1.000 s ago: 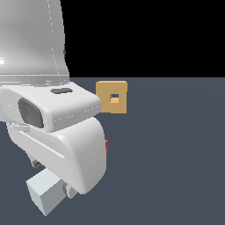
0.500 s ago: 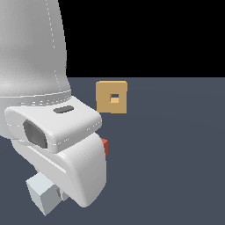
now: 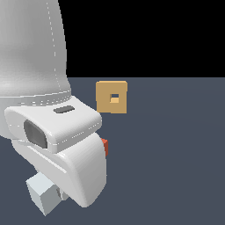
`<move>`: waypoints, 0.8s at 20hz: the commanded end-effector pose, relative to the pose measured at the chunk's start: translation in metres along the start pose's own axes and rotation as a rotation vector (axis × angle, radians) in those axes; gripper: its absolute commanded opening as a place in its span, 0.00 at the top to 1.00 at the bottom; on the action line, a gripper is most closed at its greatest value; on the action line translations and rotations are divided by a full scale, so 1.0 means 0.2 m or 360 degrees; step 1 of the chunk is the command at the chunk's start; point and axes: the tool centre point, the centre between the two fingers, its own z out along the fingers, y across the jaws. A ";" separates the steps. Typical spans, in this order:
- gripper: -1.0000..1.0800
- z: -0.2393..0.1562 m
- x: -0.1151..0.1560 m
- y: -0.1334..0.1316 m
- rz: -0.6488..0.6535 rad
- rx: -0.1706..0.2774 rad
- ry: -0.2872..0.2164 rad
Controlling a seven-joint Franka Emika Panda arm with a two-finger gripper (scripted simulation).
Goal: Insert the peg into the horizontal hole in a box.
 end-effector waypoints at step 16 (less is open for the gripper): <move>1.00 -0.15 0.79 -0.08 -0.0409 -0.0002 -0.0003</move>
